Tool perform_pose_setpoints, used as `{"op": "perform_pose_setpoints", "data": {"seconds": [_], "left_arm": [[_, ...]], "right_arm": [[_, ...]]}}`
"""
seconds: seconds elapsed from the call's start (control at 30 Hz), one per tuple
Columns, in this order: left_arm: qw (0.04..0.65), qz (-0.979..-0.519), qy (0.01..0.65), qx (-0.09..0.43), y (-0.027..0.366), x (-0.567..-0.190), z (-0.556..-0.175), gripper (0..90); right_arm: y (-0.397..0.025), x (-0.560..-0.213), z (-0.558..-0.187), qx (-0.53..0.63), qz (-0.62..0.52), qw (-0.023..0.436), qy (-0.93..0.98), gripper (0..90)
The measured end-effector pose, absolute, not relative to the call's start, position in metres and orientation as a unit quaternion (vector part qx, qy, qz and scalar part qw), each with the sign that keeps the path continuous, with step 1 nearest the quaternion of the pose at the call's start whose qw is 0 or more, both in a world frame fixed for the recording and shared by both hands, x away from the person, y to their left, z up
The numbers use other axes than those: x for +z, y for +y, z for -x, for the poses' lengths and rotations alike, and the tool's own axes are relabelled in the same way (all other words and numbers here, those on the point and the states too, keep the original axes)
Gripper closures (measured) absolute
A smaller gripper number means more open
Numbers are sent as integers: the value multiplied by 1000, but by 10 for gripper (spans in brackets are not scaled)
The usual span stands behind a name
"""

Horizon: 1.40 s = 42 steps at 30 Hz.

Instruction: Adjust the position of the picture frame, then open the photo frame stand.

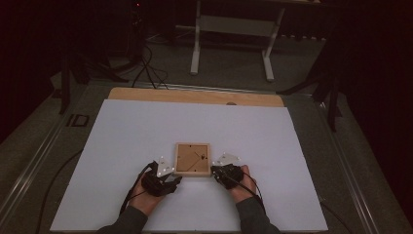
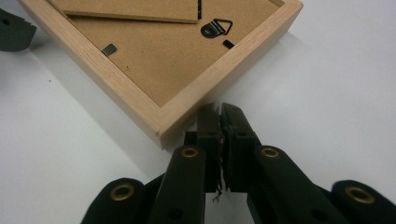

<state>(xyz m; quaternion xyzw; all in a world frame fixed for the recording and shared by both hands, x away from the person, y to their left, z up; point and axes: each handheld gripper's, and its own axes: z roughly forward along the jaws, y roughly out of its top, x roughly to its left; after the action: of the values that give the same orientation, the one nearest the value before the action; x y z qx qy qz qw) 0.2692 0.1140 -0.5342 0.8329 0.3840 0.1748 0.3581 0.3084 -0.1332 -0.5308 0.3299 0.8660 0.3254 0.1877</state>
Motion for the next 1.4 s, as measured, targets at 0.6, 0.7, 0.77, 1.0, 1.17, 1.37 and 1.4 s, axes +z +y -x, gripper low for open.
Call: {"op": "perform_pose_setpoints", "data": {"seconds": [0.6, 0.7, 0.77, 1.0, 1.17, 1.37, 1.4], "left_arm": [[374, -830, 377, 169, 115, -530, -268, 477], [383, -827, 378, 164, 116, -529, -267, 459], [384, -827, 377, 163, 117, -528, -267, 457], [391, -823, 378, 165, 120, -526, -267, 456], [400, -817, 384, 162, 123, -524, -267, 456], [406, -813, 386, 158, 124, -521, -267, 455], [408, -812, 386, 158, 124, -521, -266, 454]], "right_arm": [[-139, -527, -310, 343, -345, 193, 852, 819], [-141, -525, -310, 351, -351, 200, 845, 809], [-143, -524, -310, 357, -354, 204, 840, 810], [-141, -520, -307, 379, -345, 209, 833, 810], [-138, -518, -303, 393, -335, 204, 832, 830], [-134, -519, -301, 403, -328, 198, 831, 897], [-135, -518, -301, 406, -329, 195, 830, 897]]}}
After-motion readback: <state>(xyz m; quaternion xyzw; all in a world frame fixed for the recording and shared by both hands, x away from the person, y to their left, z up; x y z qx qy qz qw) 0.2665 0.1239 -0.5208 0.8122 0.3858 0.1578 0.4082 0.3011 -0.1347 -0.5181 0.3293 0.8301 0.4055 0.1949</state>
